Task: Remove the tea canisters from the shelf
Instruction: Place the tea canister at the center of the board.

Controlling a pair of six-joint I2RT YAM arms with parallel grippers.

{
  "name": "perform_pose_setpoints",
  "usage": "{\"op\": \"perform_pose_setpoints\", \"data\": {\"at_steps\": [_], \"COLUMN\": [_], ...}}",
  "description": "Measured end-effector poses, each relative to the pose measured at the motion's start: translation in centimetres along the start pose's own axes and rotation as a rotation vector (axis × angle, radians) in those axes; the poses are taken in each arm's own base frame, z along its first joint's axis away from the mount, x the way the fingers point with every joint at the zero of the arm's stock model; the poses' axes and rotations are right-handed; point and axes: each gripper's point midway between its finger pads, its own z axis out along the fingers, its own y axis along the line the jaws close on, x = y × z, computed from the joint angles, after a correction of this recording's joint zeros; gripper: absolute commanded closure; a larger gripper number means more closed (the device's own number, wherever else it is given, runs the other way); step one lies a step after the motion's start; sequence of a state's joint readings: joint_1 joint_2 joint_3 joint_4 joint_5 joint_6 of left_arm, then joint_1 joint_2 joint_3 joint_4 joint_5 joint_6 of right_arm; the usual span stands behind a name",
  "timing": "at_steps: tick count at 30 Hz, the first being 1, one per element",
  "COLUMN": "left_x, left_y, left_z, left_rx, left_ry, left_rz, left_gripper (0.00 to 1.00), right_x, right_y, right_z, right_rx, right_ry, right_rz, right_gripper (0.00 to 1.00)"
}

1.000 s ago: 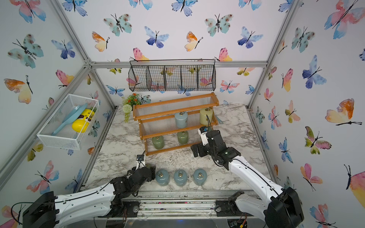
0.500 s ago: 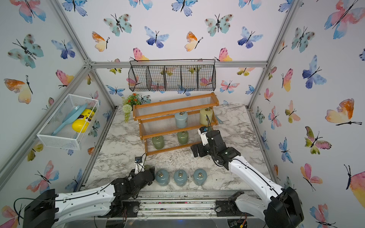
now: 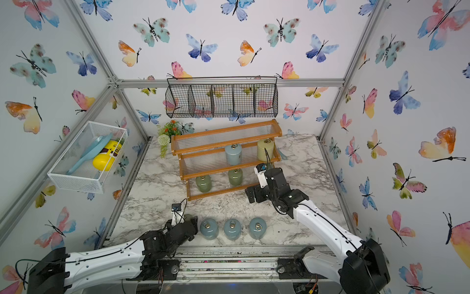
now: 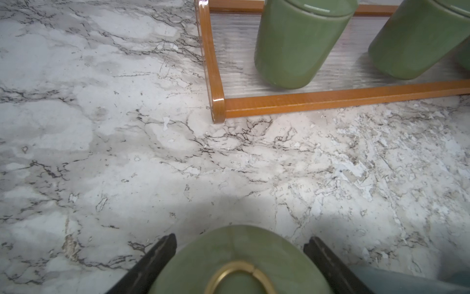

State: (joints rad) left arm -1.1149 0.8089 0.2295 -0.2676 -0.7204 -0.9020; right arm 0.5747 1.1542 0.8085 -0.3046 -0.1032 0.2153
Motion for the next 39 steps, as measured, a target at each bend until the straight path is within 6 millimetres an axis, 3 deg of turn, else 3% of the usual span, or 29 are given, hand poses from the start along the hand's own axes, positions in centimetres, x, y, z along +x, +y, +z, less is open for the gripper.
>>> {"op": "perform_pose_setpoints", "data": {"at_steps": [9,18,34,39], "left_x": [0.3,2.2,0.7,0.0], "left_y": [-0.1,-0.3,-1.0,-1.3], "left_z": [0.3,0.9,-0.3,-0.7], "left_rx": [-0.019,-0.074,0.009,0.011], "left_ry": [0.019,0.093,0.045,0.039], "left_rz": [0.032,0.133,0.072,0.067], "left_gripper": [0.17,0.13,0.08,0.11], "right_x": [0.2,0.5,0.7,0.8], "right_y": [0.0,-0.1,-0.1,-0.1], "right_z": [0.1,0.3,0.5,0.6], "right_rx": [-0.003,-0.001,-0.001,-0.003], "right_ry": [0.005,0.012,0.02,0.024], "right_rz": [0.001,0.001,0.002,0.002], "right_gripper": [0.0,0.0,0.0,0.0]}}
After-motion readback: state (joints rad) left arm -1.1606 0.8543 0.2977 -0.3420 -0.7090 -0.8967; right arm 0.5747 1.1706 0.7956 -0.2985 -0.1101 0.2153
